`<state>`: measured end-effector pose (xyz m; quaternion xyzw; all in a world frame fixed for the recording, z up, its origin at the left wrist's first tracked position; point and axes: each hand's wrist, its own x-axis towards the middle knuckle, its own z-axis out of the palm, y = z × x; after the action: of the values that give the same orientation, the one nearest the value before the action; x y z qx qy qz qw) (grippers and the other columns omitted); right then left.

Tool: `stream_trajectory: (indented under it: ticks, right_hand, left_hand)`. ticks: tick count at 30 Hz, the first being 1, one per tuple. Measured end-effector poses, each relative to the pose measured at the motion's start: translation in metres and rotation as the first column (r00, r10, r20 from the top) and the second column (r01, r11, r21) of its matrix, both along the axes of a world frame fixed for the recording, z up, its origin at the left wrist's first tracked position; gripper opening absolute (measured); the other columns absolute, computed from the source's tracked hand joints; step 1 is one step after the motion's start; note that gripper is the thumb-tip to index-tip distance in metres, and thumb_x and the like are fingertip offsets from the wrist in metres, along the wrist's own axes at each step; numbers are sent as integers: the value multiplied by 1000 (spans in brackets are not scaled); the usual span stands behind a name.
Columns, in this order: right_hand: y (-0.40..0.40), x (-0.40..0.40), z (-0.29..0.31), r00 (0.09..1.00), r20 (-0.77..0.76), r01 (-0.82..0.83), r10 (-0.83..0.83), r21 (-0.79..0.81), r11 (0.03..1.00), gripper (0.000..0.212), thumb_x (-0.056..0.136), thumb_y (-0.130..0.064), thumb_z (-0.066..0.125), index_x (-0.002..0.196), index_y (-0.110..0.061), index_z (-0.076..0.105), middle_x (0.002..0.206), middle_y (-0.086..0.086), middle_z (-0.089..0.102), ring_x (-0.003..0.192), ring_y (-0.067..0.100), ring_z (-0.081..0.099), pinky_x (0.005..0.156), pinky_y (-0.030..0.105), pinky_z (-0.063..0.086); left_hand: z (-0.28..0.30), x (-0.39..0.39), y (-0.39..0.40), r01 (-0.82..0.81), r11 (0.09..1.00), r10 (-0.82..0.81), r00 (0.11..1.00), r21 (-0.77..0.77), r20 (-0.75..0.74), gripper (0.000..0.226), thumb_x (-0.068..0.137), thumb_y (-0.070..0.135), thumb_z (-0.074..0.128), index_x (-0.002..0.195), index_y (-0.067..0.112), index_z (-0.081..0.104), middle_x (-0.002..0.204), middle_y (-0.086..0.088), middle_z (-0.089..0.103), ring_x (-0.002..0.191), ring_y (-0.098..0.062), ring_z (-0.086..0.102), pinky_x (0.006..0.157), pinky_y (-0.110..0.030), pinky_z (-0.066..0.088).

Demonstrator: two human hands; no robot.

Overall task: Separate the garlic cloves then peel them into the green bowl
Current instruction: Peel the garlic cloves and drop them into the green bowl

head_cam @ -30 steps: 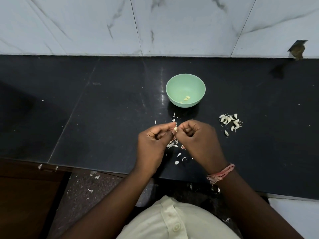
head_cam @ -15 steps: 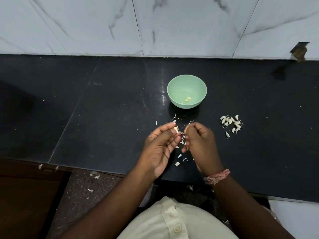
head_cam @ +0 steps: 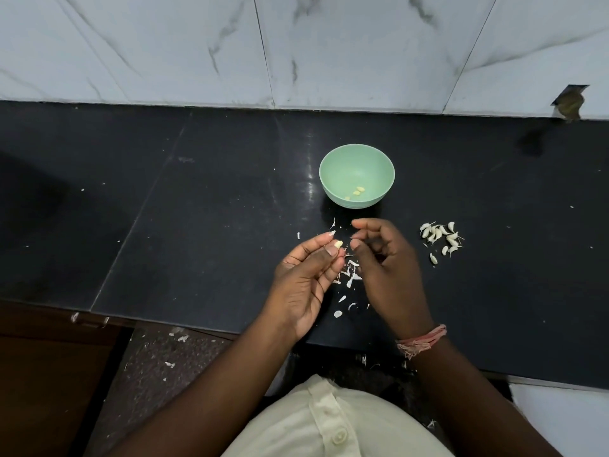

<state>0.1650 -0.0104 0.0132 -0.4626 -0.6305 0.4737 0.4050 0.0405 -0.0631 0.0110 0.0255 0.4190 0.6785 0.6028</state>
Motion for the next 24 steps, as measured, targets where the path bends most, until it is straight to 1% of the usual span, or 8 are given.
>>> stream_trajectory:
  ticks: [3,6,8,13,17,22,24]
  right_hand:
    - [1,0,1,994,-101,-53,52,-3,999,37,93,6,65,121,-19,68,101,0,74,98,14,71,90,26,56]
    - [0,-1,1,988,-144,-62,56,-37,997,41,91,8,67,122,-18,68,101,1,76,100,17,72,93,31,57]
    - [0,-1,2,988,-146,-60,54,-35,998,39,89,8,69,120,-17,68,99,1,76,98,17,73,92,32,57]
    - [0,-2,1,977,-209,-61,47,-60,996,34,91,9,67,118,-12,67,95,4,76,92,18,73,86,26,57]
    - [-2,-2,-1,978,-196,-75,64,-50,996,31,94,6,65,116,-15,67,94,3,75,90,17,72,85,30,58]
    - [-3,-4,-1,974,-225,-48,31,-70,996,30,94,6,64,116,-14,66,93,4,74,88,16,71,82,24,56]
    - [-3,-5,-1,968,-252,-49,22,-101,994,30,94,5,63,117,-14,65,94,6,73,86,15,70,79,25,57]
  left_hand:
    - [-1,0,0,-14,1000,15,998,12,-57,32,76,-2,72,108,-1,71,103,-20,75,92,-23,74,81,-25,61]
    - [-1,1,0,-29,999,34,991,38,-128,29,76,-3,72,106,-1,71,103,-21,75,91,-23,74,79,-24,60]
    - [-1,1,0,-34,998,43,980,47,-192,26,80,-6,72,105,-1,72,103,-21,75,93,-24,74,79,-24,60]
    - [-4,-1,-1,-32,996,57,937,77,-343,20,88,-9,68,103,3,73,95,-17,74,91,-23,70,81,-26,58]
    - [-5,2,-2,-13,994,62,891,110,-449,22,87,-10,70,103,4,73,93,-14,74,91,-20,68,83,-29,56]
    - [-4,3,-1,-25,991,88,861,131,-501,22,85,-7,74,105,0,72,95,-17,74,92,-22,69,85,-30,58]
    - [-5,3,-1,-29,991,92,854,129,-512,21,84,-7,74,105,0,72,94,-16,74,91,-21,69,84,-29,58]
